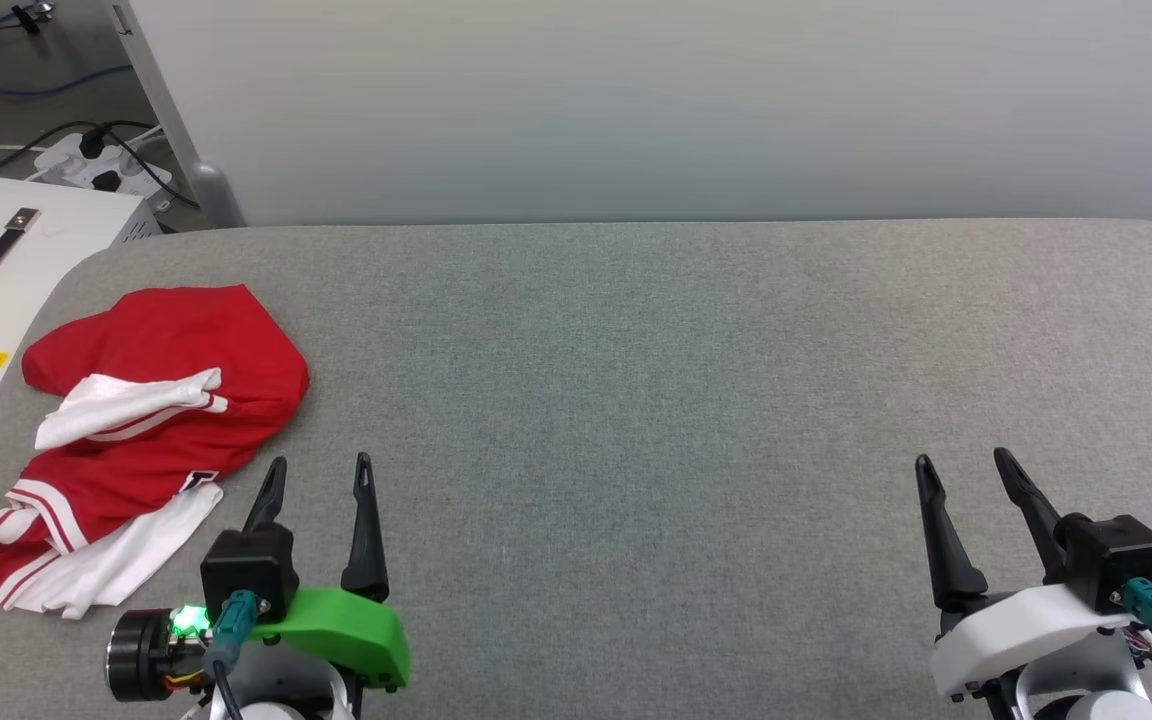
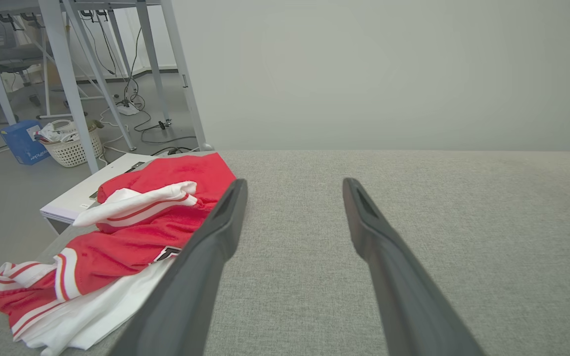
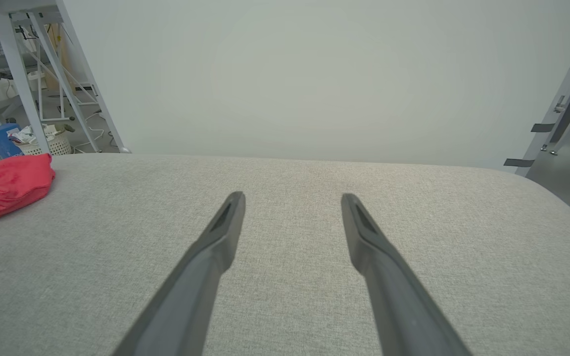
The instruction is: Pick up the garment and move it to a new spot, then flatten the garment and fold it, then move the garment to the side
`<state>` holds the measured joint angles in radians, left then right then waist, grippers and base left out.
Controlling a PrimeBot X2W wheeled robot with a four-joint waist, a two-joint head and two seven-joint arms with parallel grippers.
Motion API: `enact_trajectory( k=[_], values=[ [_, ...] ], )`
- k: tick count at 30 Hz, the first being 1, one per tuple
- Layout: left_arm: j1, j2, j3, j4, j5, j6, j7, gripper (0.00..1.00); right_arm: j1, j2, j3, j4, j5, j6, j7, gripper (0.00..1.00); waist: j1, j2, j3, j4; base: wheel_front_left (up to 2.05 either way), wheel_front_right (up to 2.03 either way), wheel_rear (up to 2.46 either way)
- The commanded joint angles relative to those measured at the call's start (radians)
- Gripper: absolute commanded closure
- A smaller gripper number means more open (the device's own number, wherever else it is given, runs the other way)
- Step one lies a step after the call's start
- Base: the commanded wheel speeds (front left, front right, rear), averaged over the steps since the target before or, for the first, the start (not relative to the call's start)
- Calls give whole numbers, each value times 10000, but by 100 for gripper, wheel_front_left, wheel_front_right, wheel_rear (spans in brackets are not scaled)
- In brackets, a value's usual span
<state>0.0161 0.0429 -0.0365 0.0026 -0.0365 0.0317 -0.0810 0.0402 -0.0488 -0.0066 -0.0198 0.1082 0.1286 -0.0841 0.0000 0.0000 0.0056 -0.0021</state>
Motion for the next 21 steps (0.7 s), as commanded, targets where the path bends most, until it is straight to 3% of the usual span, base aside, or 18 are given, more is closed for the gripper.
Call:
enact_trajectory(
  k=[1, 21],
  values=[
    [51, 27, -37, 20, -80, 70, -121, 0, 131, -5, 15, -20, 104, 8, -111, 0, 0, 0, -1, 4, 0, 0, 0],
    [154, 39, -219, 92, -43, 123, -533, 0, 337, -7, 55, -52, 189, 11, -518, 0, 0, 0, 19, 34, 0, 0, 0]
  ],
)
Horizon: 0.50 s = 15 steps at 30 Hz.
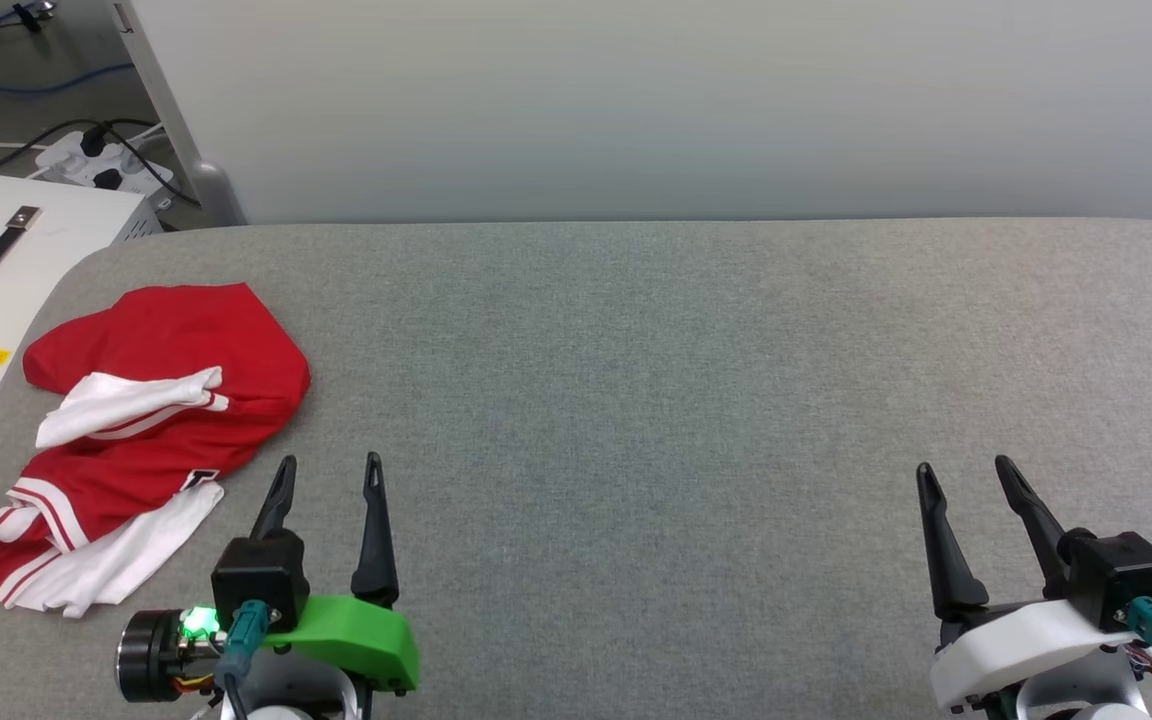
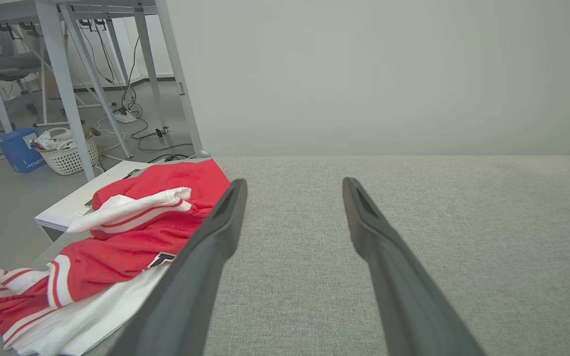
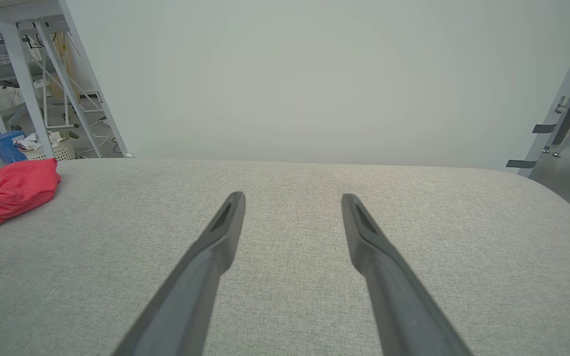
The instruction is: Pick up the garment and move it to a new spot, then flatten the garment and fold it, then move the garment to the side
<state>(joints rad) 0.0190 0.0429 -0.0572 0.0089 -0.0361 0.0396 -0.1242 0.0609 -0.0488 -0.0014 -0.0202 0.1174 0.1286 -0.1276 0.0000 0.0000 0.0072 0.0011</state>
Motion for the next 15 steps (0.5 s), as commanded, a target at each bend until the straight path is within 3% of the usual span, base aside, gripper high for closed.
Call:
enact_trajectory(
  k=[1, 15],
  values=[
    [128, 39, -19, 42, -55, 45, -125, 0, 139, -7, 5, -53, 109, 11, -106, 0, 0, 0, 6, 3, 0, 0, 0],
    [174, 47, -96, 144, -174, 86, -414, 0, 277, -9, 63, -50, 161, 14, -392, 0, 0, 0, 66, 32, 0, 0, 0]
  ],
)
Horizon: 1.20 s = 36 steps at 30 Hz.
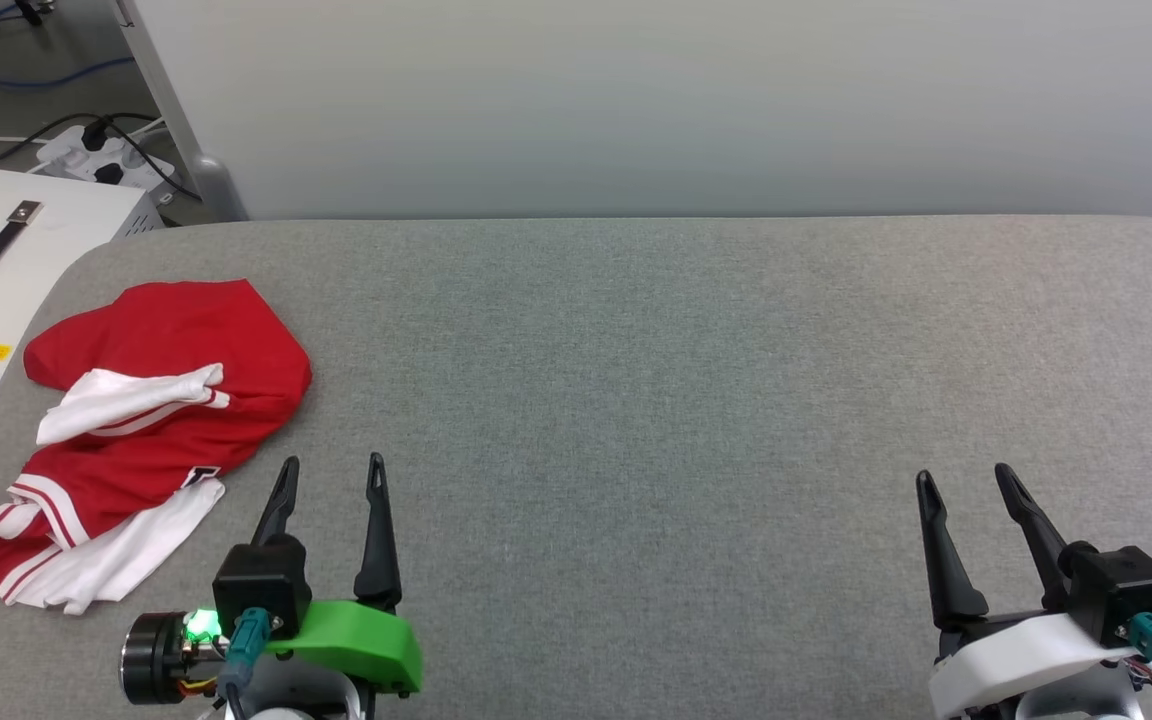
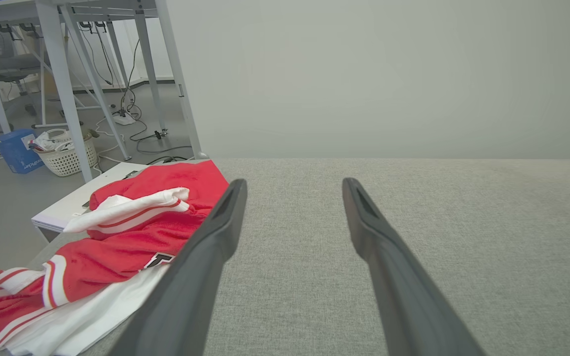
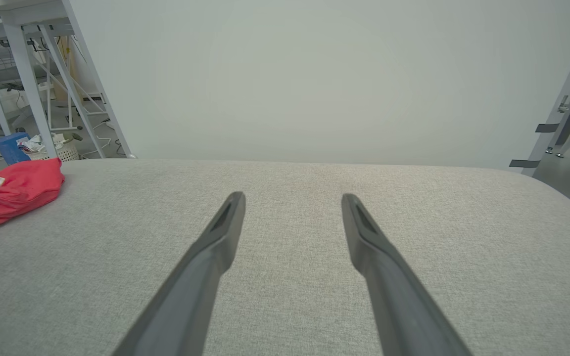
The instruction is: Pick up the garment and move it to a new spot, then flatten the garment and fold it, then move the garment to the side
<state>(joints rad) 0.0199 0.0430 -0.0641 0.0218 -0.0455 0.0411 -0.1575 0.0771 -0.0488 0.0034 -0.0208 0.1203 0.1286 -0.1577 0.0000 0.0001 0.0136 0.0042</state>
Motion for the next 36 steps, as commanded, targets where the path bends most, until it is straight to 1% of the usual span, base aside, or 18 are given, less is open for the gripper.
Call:
enact_trajectory(
  k=[1, 22, 29, 36],
  values=[
    [170, 46, -32, 21, -81, 76, -98, 0, 124, -9, 18, -45, 138, 14, -108, 0, 0, -1, 6, 3, 0, 0, 0],
    [219, 58, -193, 219, -223, 253, -535, 0, 348, -11, 101, -40, 208, 17, -539, 0, 0, -1, 40, 152, 0, 0, 0],
    [175, 62, -195, 282, -367, 361, -681, 0, 385, -12, 193, -64, 169, 18, -684, 0, 0, -1, 141, 482, 0, 0, 0],
    [100, 66, -176, 343, -460, 432, -823, 0, 394, -13, 344, -85, 110, 20, -824, 0, 0, -1, 305, 1033, 0, 0, 0]
  ],
)
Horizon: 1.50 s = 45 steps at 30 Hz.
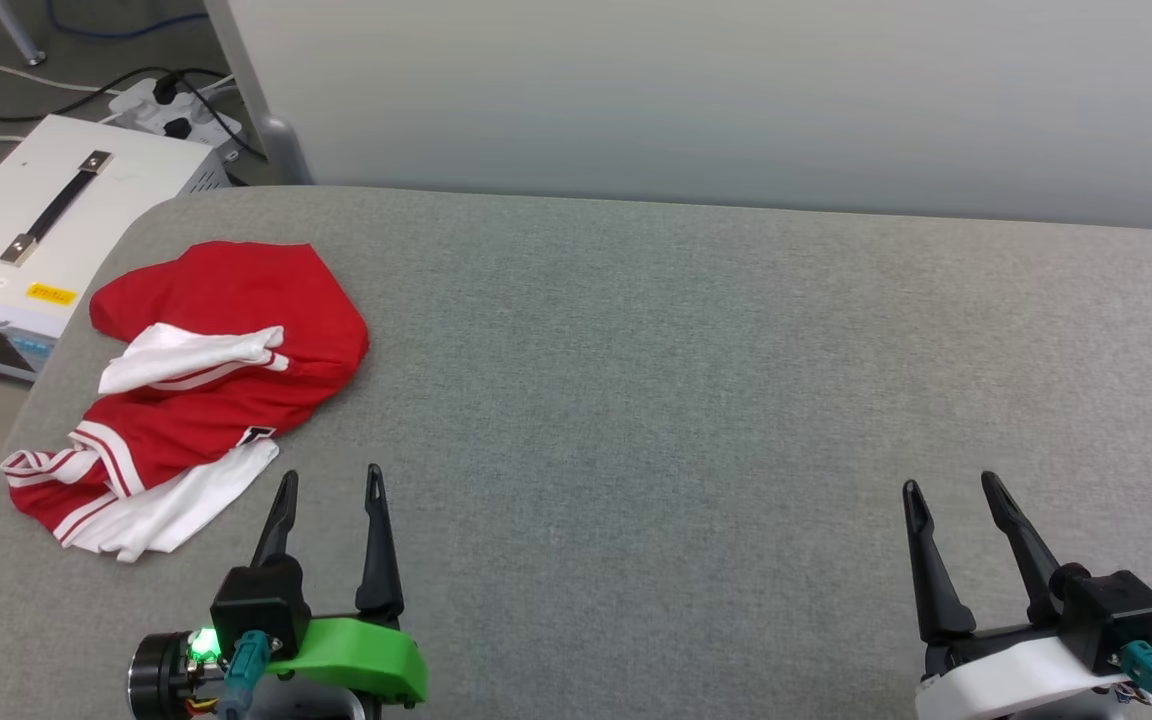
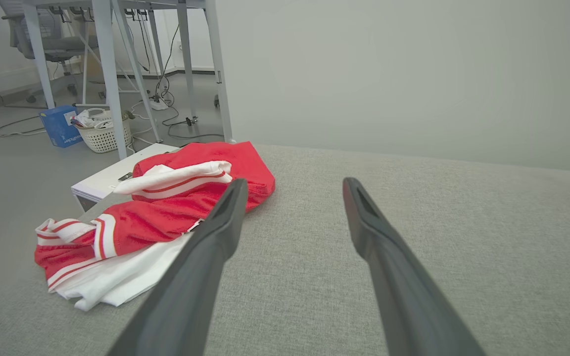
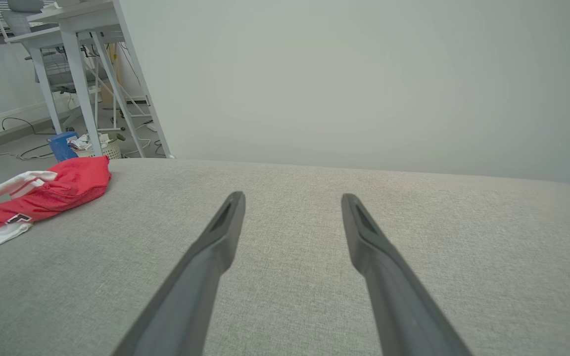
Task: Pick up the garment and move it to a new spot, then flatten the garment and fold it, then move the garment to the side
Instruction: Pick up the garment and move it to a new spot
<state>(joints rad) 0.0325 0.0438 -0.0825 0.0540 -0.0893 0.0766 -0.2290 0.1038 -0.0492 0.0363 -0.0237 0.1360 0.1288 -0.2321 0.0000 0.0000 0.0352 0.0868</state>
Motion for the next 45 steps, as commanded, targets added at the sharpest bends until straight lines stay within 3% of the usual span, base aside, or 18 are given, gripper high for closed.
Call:
enact_trajectory(
  k=[1, 30, 39, 45],
  values=[
    [-30, 59, 29, 28, -51, 98, -131, 0, 123, -9, 55, -56, -61, 18, -103, 0, 0, 0, 115, 294, 0, 0, 0],
    [-213, 64, 396, 264, -621, 259, -327, 0, -112, -10, 549, -83, -430, 19, -297, 0, 0, 0, 612, 3094, 0, 0, 0],
    [-325, 64, 537, 420, -745, 155, -327, 0, -258, -10, 610, -55, -525, 19, -297, 0, 0, 0, 781, 3196, 0, 0, 0],
    [-1523, 266, 1298, 589, -519, -620, -327, 0, -572, -10, 585, -136, -743, 19, -297, 0, 0, 0, 1248, 2764, 0, 0, 0]
  ],
)
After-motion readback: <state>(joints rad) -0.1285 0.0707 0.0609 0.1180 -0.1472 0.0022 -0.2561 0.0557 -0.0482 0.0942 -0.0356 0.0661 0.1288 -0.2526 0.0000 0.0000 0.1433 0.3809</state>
